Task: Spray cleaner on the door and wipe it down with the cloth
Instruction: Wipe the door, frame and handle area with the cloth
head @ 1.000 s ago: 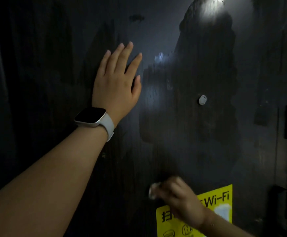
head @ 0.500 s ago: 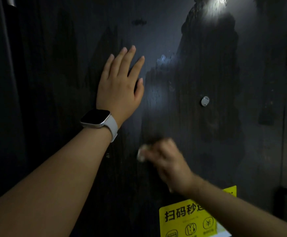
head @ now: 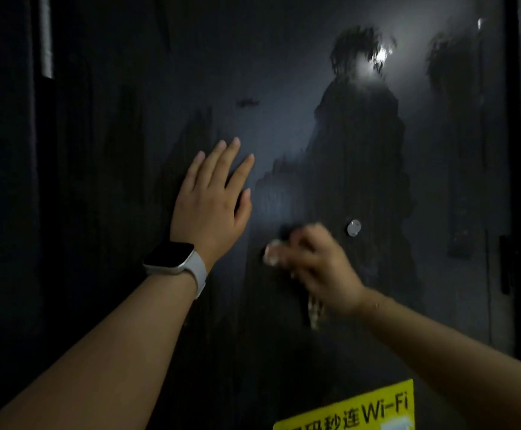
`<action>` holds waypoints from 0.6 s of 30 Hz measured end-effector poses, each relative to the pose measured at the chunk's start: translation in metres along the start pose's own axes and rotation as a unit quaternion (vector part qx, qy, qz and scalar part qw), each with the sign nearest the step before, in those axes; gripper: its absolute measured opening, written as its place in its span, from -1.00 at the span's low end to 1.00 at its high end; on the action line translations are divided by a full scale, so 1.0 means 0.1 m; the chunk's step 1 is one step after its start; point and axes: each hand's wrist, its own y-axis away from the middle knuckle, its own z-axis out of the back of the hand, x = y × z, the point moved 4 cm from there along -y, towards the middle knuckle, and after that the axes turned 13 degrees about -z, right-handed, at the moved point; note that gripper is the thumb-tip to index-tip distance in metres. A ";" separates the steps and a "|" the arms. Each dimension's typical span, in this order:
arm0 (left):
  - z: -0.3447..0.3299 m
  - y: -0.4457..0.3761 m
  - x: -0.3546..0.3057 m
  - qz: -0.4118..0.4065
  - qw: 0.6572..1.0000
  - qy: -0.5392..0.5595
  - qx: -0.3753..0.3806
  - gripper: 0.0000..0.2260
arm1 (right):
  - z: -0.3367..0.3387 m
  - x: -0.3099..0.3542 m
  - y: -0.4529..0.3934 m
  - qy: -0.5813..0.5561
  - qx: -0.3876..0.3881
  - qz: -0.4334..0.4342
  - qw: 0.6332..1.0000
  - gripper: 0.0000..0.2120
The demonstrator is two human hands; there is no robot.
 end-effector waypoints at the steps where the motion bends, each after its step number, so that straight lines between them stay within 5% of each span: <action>1: 0.00 0.00 0.00 0.000 1.000 0.000 0.003 -0.56 | 0.11 -0.13 -0.20 0.013 -0.049 -0.037 0.998 -0.77; 4: 0.00 0.00 -0.01 0.014 1.000 0.002 0.016 -0.50 | 0.46 -0.56 -0.66 0.011 -0.192 -0.182 0.964 -0.87; 8: 0.01 0.00 0.01 0.032 0.999 0.002 0.025 -0.50 | 0.81 -0.93 -0.96 -0.097 -0.308 -0.358 0.876 -0.92; 11: 0.01 -0.01 -0.01 0.031 0.999 0.001 0.026 -0.53 | 0.60 -0.62 -0.98 -0.072 -0.297 -0.291 0.907 -0.84; 15: 0.01 0.00 -0.01 0.027 0.999 0.000 0.022 -0.54 | 0.28 -0.23 -0.87 0.003 -0.113 -0.066 0.991 -0.83; 18: 0.01 0.00 0.00 0.033 0.999 0.003 0.026 -0.55 | 0.64 -0.60 -1.17 0.007 -0.150 -0.110 0.983 -0.90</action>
